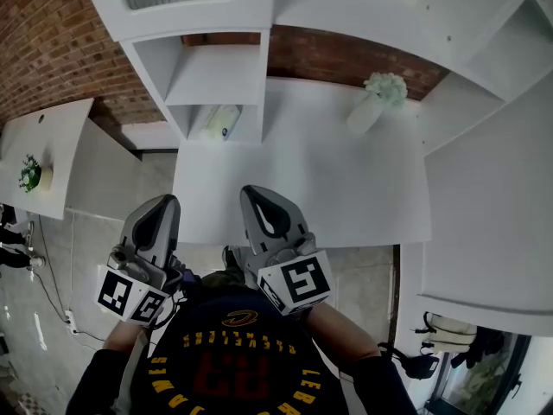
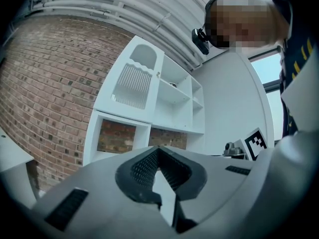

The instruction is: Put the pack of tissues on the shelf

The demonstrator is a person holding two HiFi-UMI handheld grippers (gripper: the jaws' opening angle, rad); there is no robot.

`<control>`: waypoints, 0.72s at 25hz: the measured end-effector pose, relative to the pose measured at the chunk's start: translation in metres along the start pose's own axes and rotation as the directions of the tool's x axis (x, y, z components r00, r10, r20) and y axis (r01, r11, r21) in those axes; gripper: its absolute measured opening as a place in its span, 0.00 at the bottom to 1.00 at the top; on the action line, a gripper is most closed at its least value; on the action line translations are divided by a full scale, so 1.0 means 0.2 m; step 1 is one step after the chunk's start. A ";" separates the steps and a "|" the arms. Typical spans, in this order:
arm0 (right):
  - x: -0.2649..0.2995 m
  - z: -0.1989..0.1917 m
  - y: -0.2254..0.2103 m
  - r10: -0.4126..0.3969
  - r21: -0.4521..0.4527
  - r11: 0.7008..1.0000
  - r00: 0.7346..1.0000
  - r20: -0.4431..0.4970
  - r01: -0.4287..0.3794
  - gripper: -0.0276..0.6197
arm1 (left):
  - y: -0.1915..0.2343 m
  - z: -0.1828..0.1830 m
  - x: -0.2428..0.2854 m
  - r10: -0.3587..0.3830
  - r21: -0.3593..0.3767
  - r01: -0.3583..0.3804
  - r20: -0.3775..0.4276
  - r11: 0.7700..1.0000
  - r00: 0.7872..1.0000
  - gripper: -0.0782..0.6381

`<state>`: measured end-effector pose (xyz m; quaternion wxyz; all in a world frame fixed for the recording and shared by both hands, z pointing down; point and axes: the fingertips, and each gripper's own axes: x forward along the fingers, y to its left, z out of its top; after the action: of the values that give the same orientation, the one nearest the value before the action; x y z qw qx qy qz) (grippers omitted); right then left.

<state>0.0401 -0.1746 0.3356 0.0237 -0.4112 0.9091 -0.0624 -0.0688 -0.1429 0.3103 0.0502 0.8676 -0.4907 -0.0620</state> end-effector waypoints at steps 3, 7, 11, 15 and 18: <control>-0.01 0.00 0.02 0.011 0.000 1.000 1.000 -0.006 -0.011 0.05 | -0.02 -0.01 0.01 -0.009 0.001 0.009 0.001 1.000 1.000 0.11; 0.00 0.02 0.01 0.015 -0.002 1.000 1.000 0.012 -0.015 0.05 | -0.01 -0.02 0.03 -0.011 -0.014 0.011 0.000 1.000 1.000 0.11; 0.01 0.03 0.01 0.022 -0.007 1.000 0.999 0.031 -0.022 0.05 | 0.02 -0.04 0.04 -0.005 -0.018 0.005 -0.004 1.000 1.000 0.11; 0.02 0.01 0.01 0.028 -0.003 1.000 1.000 0.011 -0.028 0.05 | 0.03 -0.05 0.05 0.005 -0.024 -0.005 -0.008 1.000 1.000 0.11; 0.03 0.01 0.01 0.031 -0.008 0.999 0.999 0.012 -0.031 0.05 | 0.05 -0.06 0.06 0.010 -0.029 -0.010 -0.011 1.000 1.000 0.11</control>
<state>0.0342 -0.1782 0.3333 0.0288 -0.3975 0.9154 -0.0560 -0.0689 -0.1571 0.3228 0.0658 0.8646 -0.4939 -0.0641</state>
